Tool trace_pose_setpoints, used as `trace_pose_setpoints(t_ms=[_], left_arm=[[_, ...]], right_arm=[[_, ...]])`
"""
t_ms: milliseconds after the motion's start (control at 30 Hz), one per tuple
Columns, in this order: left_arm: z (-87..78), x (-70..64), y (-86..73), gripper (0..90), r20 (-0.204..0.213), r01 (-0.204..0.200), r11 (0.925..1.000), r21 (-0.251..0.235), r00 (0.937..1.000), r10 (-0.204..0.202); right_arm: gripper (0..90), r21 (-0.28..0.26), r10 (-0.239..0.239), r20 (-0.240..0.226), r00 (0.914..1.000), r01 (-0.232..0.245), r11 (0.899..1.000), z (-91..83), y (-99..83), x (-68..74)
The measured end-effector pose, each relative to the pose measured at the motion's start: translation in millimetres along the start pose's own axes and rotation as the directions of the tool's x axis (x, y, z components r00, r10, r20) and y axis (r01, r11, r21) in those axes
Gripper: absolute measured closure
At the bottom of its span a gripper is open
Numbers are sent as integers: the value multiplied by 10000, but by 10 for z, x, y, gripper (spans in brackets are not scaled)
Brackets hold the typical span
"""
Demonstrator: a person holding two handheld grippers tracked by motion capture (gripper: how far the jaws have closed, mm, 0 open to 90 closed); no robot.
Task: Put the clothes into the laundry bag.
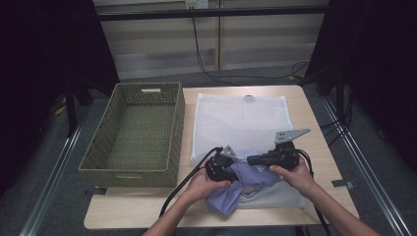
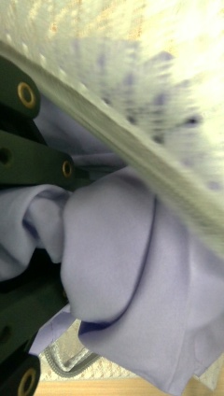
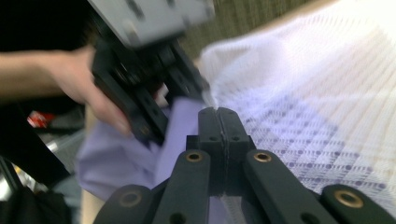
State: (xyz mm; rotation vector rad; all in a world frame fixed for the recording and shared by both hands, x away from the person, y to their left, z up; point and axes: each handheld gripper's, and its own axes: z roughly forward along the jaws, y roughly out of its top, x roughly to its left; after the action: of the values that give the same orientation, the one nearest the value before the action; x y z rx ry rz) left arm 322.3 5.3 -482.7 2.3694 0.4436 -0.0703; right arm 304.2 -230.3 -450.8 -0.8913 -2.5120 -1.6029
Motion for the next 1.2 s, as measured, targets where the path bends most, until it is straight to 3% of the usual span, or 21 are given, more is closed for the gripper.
trace_pose_setpoints(t_ms=[67,100,133,300,333,367,400,467,533,600,733,933,1067,1200], left_arm=[[29,-18,-15,687,-6,320,9988,-367,9995,-320],[29,-18,-15,663,-6,320,9988,-367,9995,-320],[6,-22,-3,645,-142,197,9998,-54,9997,-198],[-28,-53,1,514,-309,145,9997,-175,9994,-151],[-60,-64,9,514,-542,101,9999,-41,9985,-103],[-63,-67,0,476,-257,345,9989,-325,9990,-354],[-101,-65,8,438,-292,200,9998,-78,9994,-202],[-167,-79,6,425,-362,145,9998,-107,9992,-149],[-282,-89,-11,358,-394,163,9981,-597,9990,-186],[-328,-79,-15,314,-403,30,9980,-625,9992,-55],[-539,-84,-92,264,-624,395,9905,-1314,9969,-481],[-775,-224,-312,253,-761,373,9849,-1693,9958,-508],[-934,-344,-432,292,-714,324,9793,-1997,9963,-475],[-915,-438,-584,389,-454,29,9827,-1854,9989,-115]], right_arm=[[896,409,101,85,9999,-104,9991,74,-62,-44],[896,409,101,85,9999,-104,9991,74,-62,-44],[896,523,166,93,9998,-171,9985,100,-90,-73],[896,649,178,227,9996,-192,9977,102,-112,-133],[896,693,226,261,9994,-244,9973,107,-121,-144],[896,750,227,261,9994,-246,9969,117,-129,-153],[896,784,211,269,9994,-232,9967,129,-129,-154],[896,783,217,244,9995,-236,9966,134,-126,-156],[896,781,262,240,9994,-280,9966,142,-118,-166],[896,759,273,216,9994,-289,9967,141,-116,-168],[896,712,283,216,9994,-298,9970,136,-114,-166],[896,726,261,216,9994,-276,9970,136,-98,-169],[896,676,288,242,9993,-304,9972,123,-88,-171],[896,624,372,242,9990,-387,9973,111,-86,-174]])
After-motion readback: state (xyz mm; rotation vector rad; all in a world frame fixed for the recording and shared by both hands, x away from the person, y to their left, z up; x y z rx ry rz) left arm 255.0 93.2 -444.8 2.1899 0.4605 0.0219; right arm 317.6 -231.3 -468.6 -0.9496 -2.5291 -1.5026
